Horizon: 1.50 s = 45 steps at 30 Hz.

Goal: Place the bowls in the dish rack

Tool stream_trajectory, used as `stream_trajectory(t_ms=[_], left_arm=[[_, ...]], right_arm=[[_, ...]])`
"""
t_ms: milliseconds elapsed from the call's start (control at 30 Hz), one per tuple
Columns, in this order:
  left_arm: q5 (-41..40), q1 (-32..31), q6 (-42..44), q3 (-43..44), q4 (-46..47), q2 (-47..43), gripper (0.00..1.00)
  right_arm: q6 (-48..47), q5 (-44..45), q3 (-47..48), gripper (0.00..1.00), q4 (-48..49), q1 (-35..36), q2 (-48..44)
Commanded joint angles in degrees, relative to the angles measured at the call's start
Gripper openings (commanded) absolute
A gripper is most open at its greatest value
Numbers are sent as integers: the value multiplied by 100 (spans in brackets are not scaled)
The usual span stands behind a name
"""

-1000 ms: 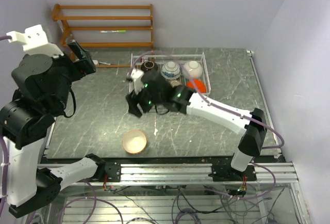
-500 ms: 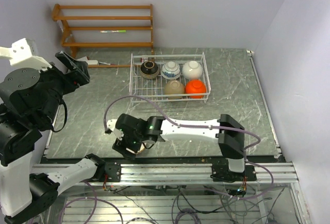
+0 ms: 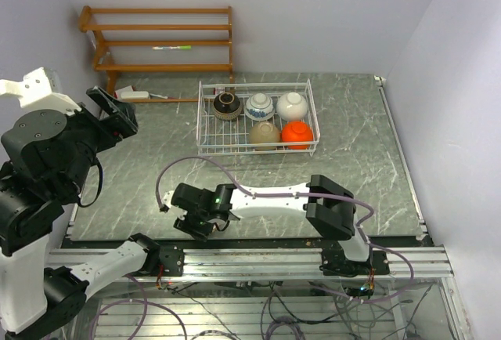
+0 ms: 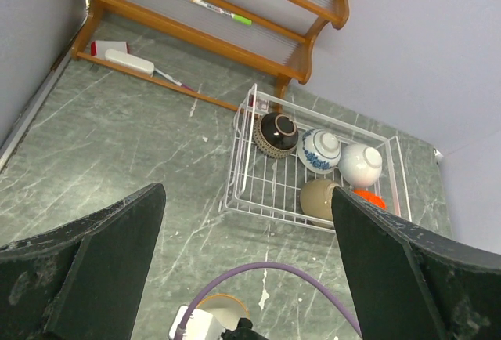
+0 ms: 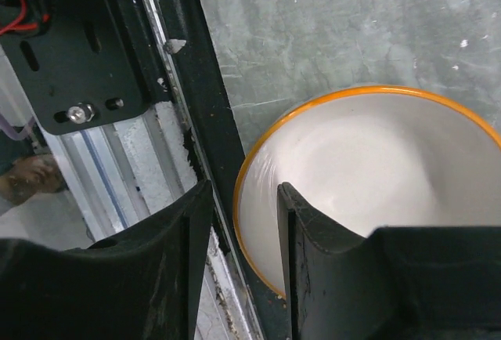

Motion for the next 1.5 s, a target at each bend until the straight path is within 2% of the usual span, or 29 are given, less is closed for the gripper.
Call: stream_trajectory(t_ms=[0, 167, 300, 367, 567, 967, 1100, 1233, 1333, 1467], left_arm=[[12, -31, 1, -86, -50, -17, 99], [-31, -33, 21, -131, -47, -55, 99], [-82, -33, 56, -141, -22, -73, 99], [-101, -33, 75, -141, 4, -70, 99], [-155, -33, 128, -114, 50, -80, 99], [-260, -29, 237, 93, 69, -62, 99], [-248, -33, 299, 178, 116, -13, 99], [-227, -30, 347, 217, 171, 25, 99], [-222, -28, 395, 281, 155, 58, 99], [-235, -32, 449, 364, 122, 91, 99]], right_arm=[[-48, 117, -107, 38, 121, 99, 198], [-22, 296, -79, 36, 97, 112, 263], [-15, 355, 55, 17, 18, 107, 220], [-28, 332, 170, 0, -72, 105, 211], [119, -175, 394, 0, -210, -35, -37], [1470, -3031, 515, 0, 883, -1683, -1162], [2374, -3807, 570, 0, 1722, -2424, -1291], [3744, -4355, 352, 0, 3321, -3054, -1209], [4632, -4519, 161, 0, 4391, -3491, -1050], [5184, -4444, 144, 0, 4976, -4068, -714]])
